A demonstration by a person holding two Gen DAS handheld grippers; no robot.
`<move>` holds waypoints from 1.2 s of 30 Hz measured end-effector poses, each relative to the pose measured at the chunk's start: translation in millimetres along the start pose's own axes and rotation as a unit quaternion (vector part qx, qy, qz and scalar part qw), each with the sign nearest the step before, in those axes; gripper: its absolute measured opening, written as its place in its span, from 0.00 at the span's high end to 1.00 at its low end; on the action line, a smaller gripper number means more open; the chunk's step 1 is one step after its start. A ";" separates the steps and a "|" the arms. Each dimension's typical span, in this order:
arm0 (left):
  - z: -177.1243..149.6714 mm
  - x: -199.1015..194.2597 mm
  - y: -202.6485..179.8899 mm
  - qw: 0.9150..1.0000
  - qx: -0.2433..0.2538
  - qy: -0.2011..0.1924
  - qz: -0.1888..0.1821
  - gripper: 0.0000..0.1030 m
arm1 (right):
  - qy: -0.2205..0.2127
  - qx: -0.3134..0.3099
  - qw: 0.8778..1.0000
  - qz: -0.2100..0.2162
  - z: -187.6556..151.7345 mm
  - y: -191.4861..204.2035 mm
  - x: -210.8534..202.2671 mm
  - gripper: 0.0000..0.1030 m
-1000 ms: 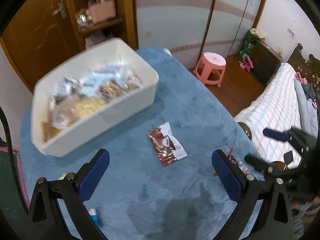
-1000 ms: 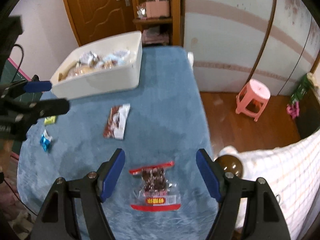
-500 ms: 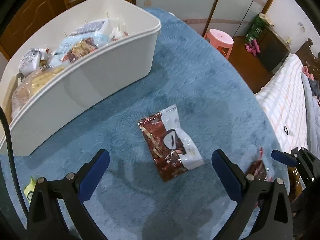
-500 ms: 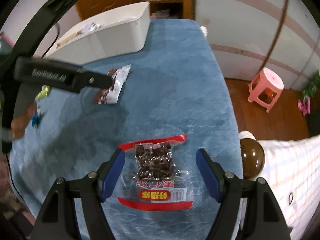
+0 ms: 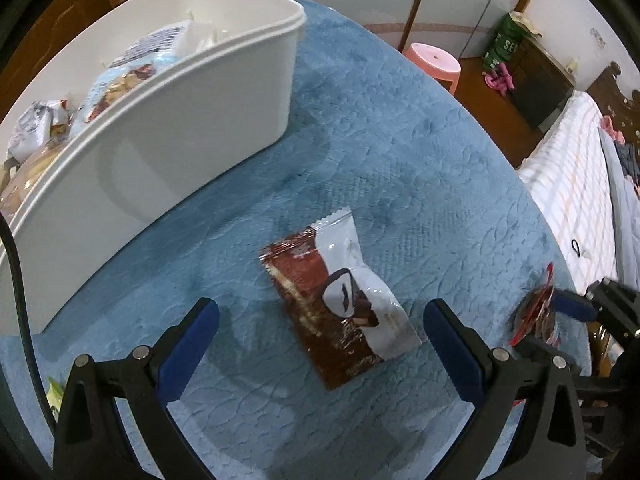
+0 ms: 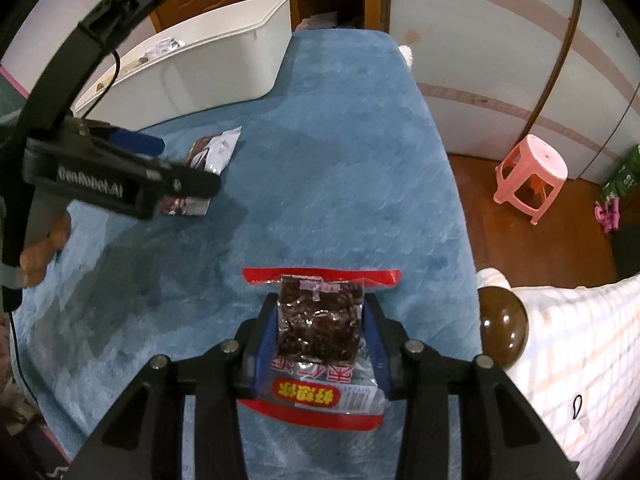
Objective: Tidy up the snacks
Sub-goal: 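Grasp the brown-and-white sweet with the left tool while the right tool grasps the red-labelled bean bag, then carry both snacks over the white bin and open both tools to drop them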
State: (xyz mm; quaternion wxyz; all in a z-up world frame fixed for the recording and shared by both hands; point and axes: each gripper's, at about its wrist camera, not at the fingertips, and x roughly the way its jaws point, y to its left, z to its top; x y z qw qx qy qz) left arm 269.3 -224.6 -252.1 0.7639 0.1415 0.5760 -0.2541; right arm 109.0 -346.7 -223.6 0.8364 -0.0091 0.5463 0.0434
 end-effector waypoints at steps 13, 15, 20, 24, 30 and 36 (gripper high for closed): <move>7.4 24.8 -8.0 1.000 0.006 0.010 0.025 0.01 | -0.005 0.021 1.000 -0.008 15.1 -15.2 5.8 0.61; 8.0 27.2 -12.8 0.999 0.008 0.009 0.030 0.03 | -0.005 0.020 1.000 -0.009 15.8 -15.1 5.8 0.61; 5.2 20.1 -17.9 0.999 0.013 -0.001 0.030 0.33 | -0.005 0.023 1.000 -0.005 15.1 -15.7 5.8 0.60; -2.9 9.1 -21.0 0.999 0.025 -0.003 0.027 0.68 | -0.004 0.023 1.000 -0.008 15.4 -15.6 6.4 0.61; -19.9 -9.2 -22.9 0.998 0.042 -0.015 0.034 0.71 | -0.006 0.024 1.000 -0.001 14.8 -12.6 -0.2 0.61; -38.2 -47.7 -23.6 0.997 0.045 -0.052 0.037 0.74 | -0.021 0.014 1.000 -0.001 15.1 2.0 -20.4 0.61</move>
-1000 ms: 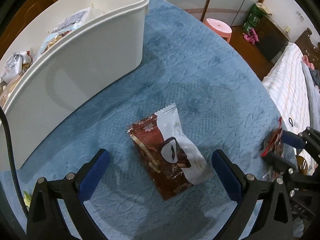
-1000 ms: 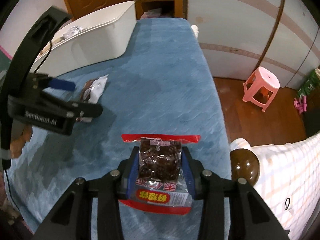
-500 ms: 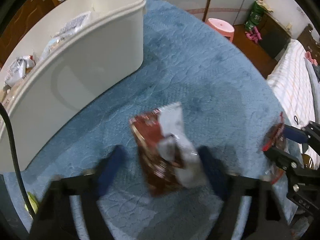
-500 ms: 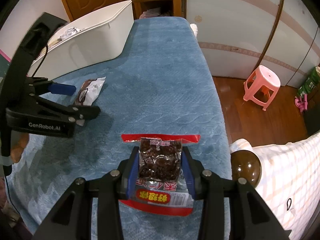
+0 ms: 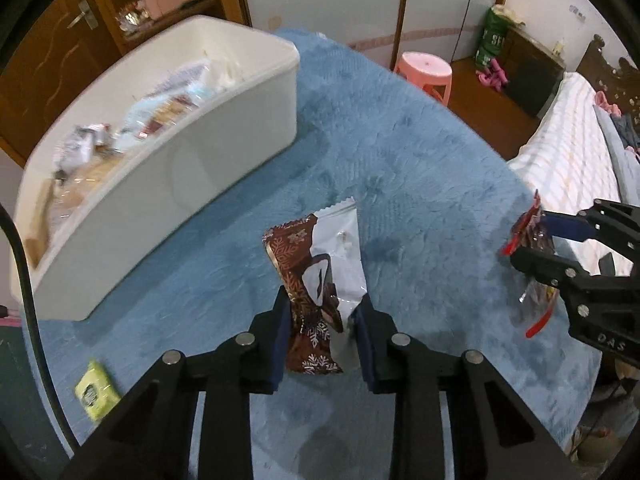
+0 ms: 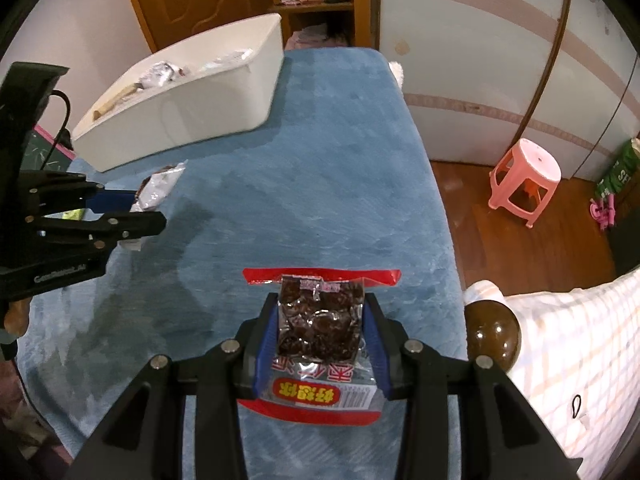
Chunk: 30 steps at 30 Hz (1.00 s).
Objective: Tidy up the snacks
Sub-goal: 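Carry both snacks over the white bin and open both tools to drop them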
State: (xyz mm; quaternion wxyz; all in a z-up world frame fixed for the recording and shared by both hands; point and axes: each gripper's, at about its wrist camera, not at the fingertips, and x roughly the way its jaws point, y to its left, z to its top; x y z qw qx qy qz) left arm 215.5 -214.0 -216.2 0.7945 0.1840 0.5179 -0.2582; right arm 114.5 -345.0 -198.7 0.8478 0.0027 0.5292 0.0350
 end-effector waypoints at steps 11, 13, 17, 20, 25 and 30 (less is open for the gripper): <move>-18.5 -126.3 73.9 0.994 -0.028 -0.075 0.070 0.74 | -0.073 -0.070 0.995 0.020 49.9 48.8 -68.1 0.61; -14.1 -151.2 100.9 0.990 -0.044 -0.089 0.098 0.74 | -0.085 -0.082 0.993 0.022 67.1 59.8 -78.2 0.61; 4.4 -181.6 142.7 0.983 -0.074 -0.101 0.136 0.74 | -0.126 -0.116 0.985 0.020 117.6 92.3 -102.4 0.61; 22.0 -191.3 170.8 0.979 -0.097 -0.104 0.143 0.74 | -0.148 -0.118 0.982 0.023 159.2 109.9 -111.9 0.61; 51.7 -183.9 205.4 0.977 -0.112 -0.097 0.152 0.74 | -0.163 -0.105 0.981 0.023 218.6 132.1 -108.1 0.61; 71.9 -158.6 225.3 0.976 -0.133 -0.082 0.150 0.69 | -0.147 -0.090 0.985 0.002 262.5 141.9 -74.8 0.59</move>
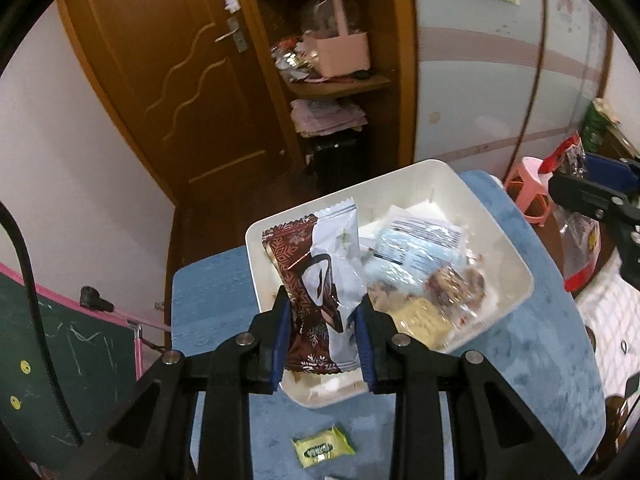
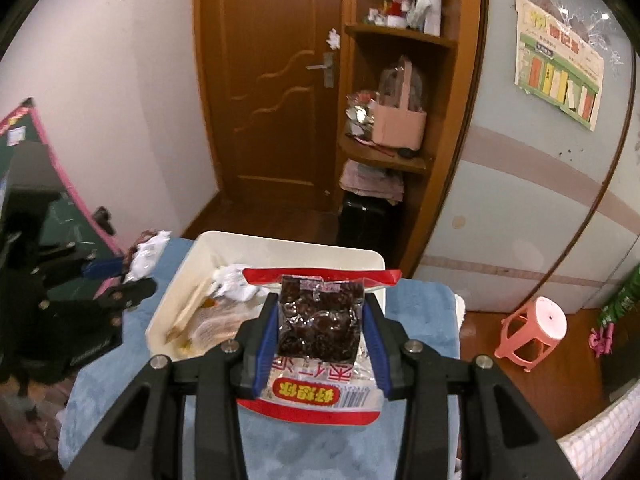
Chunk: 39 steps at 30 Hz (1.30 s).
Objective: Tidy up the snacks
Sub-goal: 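Carry both snacks over the white bin and open both tools to drop them, then move both tools down toward the green packet and blue foil wrapper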
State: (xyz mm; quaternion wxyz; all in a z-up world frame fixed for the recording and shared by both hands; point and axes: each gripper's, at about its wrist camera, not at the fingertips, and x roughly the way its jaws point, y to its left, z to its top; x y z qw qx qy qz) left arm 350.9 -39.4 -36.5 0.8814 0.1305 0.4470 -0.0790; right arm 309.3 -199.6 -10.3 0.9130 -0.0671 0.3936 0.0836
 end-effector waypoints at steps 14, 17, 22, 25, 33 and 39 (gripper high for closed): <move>-11.6 53.5 24.6 0.997 -0.050 0.054 0.003 0.16 | 0.059 0.032 0.998 0.016 -2.6 -5.2 52.5 0.57; -23.1 45.5 32.0 0.997 -0.060 0.052 0.002 0.16 | 0.057 0.031 0.998 0.021 -9.3 -2.2 43.4 0.57; -43.5 22.8 41.9 0.997 -0.066 0.048 0.002 0.16 | 0.049 0.026 0.998 0.033 -19.2 5.3 24.1 0.57; -58.1 5.8 45.5 0.997 -0.062 0.042 0.000 0.16 | 0.042 0.019 0.998 0.039 -25.7 11.1 11.5 0.57; -104.8 -30.6 46.1 0.999 0.020 0.021 -0.014 0.16 | 0.034 -0.008 0.997 0.070 -48.5 36.1 -16.1 0.57; -137.0 -37.8 50.9 0.992 0.113 0.005 -0.063 0.16 | 0.044 -0.050 0.992 0.105 -74.5 70.3 -19.5 0.57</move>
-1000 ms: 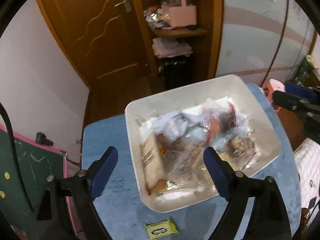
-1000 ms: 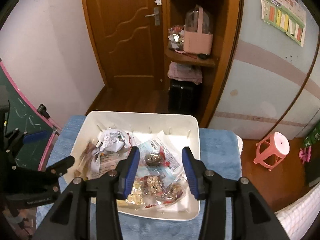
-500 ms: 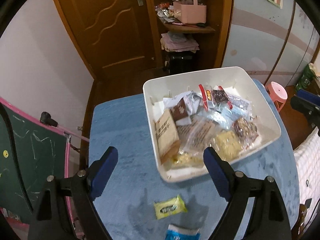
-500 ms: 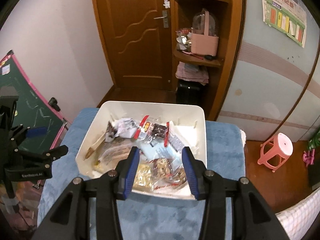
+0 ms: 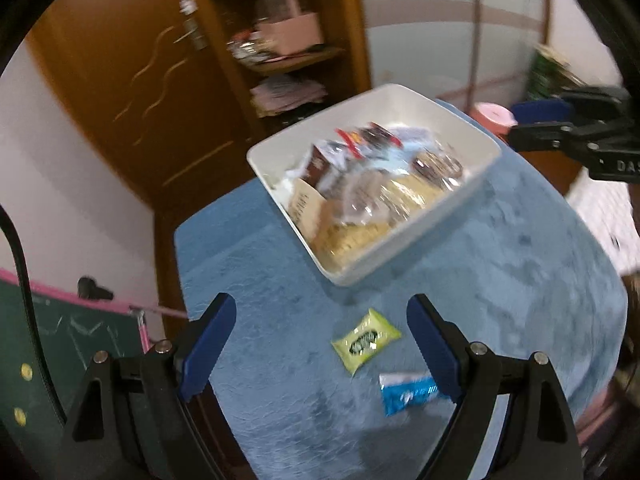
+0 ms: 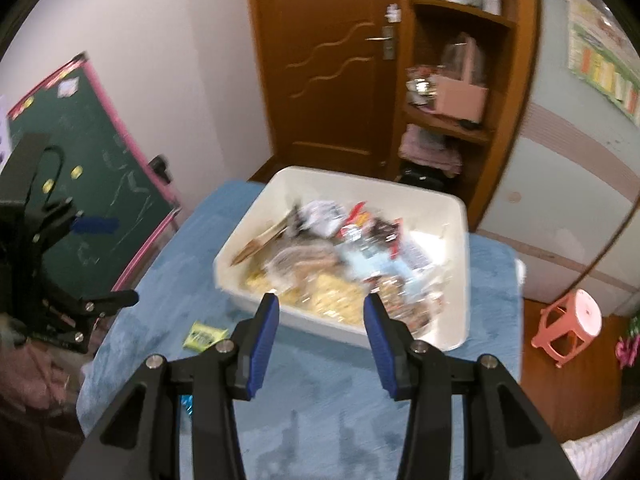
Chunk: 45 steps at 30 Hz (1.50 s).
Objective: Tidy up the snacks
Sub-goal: 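Move both tools down toward the green packet and blue foil wrapper, then grasp the green packet with the left tool while the right tool holds the blue foil wrapper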
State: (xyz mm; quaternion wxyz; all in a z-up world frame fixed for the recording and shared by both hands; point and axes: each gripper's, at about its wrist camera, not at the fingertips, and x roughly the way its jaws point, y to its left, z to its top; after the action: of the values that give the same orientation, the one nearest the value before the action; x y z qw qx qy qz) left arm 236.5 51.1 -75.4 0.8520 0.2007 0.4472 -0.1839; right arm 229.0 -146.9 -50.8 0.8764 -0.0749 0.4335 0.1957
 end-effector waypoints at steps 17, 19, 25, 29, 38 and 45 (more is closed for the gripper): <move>-70.3 88.8 -2.2 0.977 0.165 0.027 -0.133 0.19 | 0.109 -0.176 0.964 0.165 -94.8 127.3 87.8 0.57; -70.7 98.2 -3.2 0.974 0.173 0.039 -0.144 0.27 | 0.118 -0.190 0.958 0.178 -102.7 135.5 94.9 0.57; -68.3 118.6 -1.1 0.966 0.191 0.050 -0.168 0.29 | 0.131 -0.243 0.942 0.193 -120.4 158.6 113.6 0.57; -68.2 126.4 -1.0 0.962 0.206 0.055 -0.171 0.29 | 0.127 -0.299 0.932 0.162 -134.7 173.5 126.4 0.57; -66.9 142.5 -10.2 0.955 0.226 0.062 -0.181 0.29 | 0.130 -0.285 0.940 0.132 -138.3 157.4 140.7 0.68; -62.0 159.7 -23.4 0.951 0.238 0.075 -0.183 0.29 | 0.128 -0.251 0.953 0.107 -132.1 122.9 133.0 0.68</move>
State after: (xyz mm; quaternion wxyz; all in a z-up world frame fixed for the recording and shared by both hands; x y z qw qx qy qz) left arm 267.4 41.2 -245.2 0.6953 0.3256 0.4821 -0.4221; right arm 155.1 -37.5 -232.0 0.7401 -0.2703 0.4846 0.3799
